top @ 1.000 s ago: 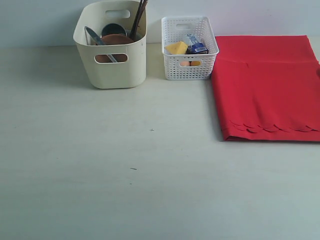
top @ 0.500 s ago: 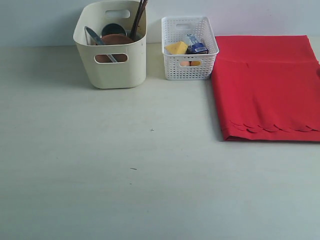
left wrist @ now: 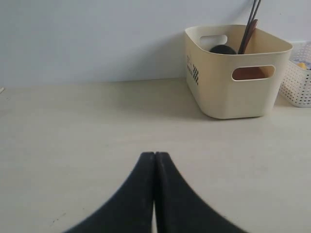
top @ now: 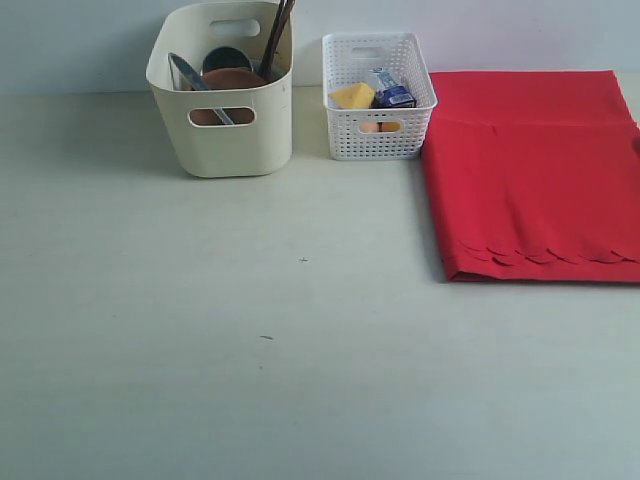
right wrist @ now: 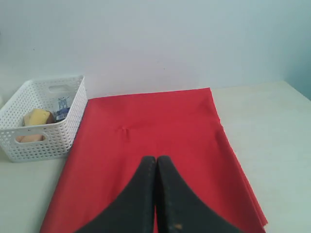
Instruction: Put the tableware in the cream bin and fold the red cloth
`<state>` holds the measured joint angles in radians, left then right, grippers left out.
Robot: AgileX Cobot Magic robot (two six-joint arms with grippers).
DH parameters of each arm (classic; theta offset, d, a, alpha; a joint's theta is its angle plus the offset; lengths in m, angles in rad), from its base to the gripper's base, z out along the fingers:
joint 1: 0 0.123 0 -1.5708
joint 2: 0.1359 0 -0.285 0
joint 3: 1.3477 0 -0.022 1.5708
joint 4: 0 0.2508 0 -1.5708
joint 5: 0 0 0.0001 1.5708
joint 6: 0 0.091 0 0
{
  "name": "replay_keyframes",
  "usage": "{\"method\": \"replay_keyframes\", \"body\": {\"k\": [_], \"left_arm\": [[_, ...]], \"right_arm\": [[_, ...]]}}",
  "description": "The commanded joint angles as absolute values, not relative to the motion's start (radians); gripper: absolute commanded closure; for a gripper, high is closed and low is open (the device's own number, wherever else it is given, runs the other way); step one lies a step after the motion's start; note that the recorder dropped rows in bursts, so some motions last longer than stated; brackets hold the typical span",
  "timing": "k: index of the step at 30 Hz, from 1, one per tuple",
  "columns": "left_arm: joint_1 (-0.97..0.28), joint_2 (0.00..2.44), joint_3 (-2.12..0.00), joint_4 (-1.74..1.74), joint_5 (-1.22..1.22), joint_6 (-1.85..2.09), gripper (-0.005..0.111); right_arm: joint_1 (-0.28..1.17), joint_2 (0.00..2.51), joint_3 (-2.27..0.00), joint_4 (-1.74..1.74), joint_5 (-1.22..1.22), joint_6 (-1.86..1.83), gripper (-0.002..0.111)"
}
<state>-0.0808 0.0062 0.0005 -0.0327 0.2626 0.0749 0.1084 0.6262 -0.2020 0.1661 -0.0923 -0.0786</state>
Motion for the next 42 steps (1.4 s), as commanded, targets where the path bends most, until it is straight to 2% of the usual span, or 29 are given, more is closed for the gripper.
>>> {"method": "replay_keyframes", "body": {"k": [1, 6, 12, 24, 32, 42], "left_arm": [[-0.080, 0.000, 0.000, -0.043, 0.266, 0.071, 0.106], [-0.080, 0.000, 0.000, -0.043, 0.266, 0.071, 0.106], [-0.080, 0.000, 0.000, -0.043, 0.266, 0.071, 0.106], [-0.080, 0.000, 0.000, -0.043, 0.266, 0.071, 0.106], [-0.080, 0.000, 0.000, -0.043, 0.266, 0.071, 0.106], [-0.080, 0.000, 0.000, -0.043, 0.267, 0.070, 0.106]], "right_arm": [[0.105, 0.494, -0.104, 0.162, -0.070, -0.105, 0.108], [0.105, 0.339, 0.000, 0.158, -0.070, -0.105, 0.108], [0.105, 0.208, 0.000, 0.158, 0.034, -0.105, 0.108], [0.105, 0.155, 0.000, 0.158, 0.036, -0.105, 0.108], [0.105, 0.000, 0.000, 0.158, 0.111, -0.105, 0.108], [0.103, 0.000, 0.000, 0.158, 0.149, -0.105, 0.108]]}}
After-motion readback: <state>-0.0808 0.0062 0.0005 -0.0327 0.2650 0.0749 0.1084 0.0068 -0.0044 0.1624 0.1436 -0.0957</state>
